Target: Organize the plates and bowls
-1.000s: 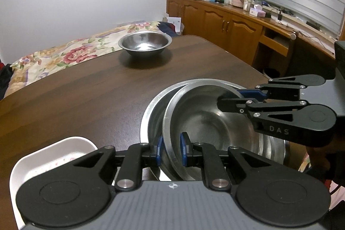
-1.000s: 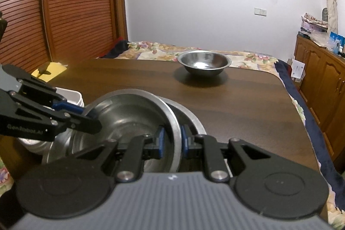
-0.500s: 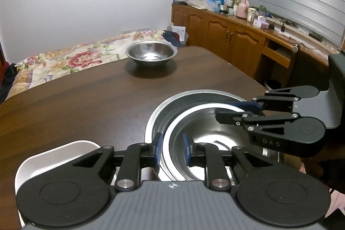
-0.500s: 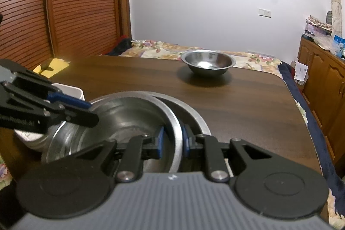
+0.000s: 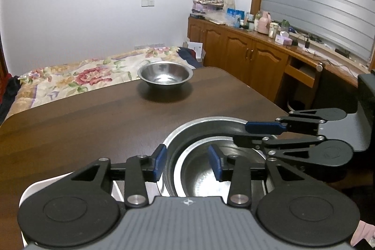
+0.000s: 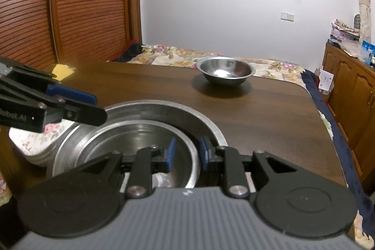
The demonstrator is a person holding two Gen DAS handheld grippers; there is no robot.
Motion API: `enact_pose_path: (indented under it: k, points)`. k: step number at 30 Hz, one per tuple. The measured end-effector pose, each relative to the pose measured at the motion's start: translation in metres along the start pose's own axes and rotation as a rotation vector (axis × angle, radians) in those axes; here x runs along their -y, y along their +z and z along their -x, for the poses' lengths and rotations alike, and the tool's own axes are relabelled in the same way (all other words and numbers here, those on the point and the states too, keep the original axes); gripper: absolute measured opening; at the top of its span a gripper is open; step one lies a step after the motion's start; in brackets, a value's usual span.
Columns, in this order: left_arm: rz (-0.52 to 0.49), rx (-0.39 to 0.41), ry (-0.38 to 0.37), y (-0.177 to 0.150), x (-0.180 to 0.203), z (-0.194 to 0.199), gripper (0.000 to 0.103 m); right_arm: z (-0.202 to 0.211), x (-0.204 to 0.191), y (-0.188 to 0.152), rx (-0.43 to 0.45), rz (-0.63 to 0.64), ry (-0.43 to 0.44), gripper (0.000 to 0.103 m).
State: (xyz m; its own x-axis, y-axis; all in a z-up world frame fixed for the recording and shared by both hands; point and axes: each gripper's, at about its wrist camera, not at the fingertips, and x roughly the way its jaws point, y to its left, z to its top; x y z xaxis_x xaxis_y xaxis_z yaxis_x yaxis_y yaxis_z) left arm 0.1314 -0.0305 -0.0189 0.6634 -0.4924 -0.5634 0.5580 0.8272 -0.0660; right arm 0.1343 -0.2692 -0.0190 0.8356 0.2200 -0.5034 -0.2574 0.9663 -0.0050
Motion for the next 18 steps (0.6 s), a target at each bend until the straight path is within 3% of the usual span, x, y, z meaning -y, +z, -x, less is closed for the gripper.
enact_pose_path:
  k: [6,13,18]
  points:
    - [0.005,0.019,0.017,0.004,-0.003,0.000,0.057,0.013,0.006,0.005,0.042,-0.043,0.004,0.030]
    - [0.016,0.049,0.029,0.011,-0.008,0.004,0.071,0.028,0.012,0.015,0.098,-0.074,0.002,0.050]
    - [0.016,0.068,0.043,0.013,-0.009,0.006,0.084,0.035,0.016,0.020,0.125,-0.077,-0.005,0.053]
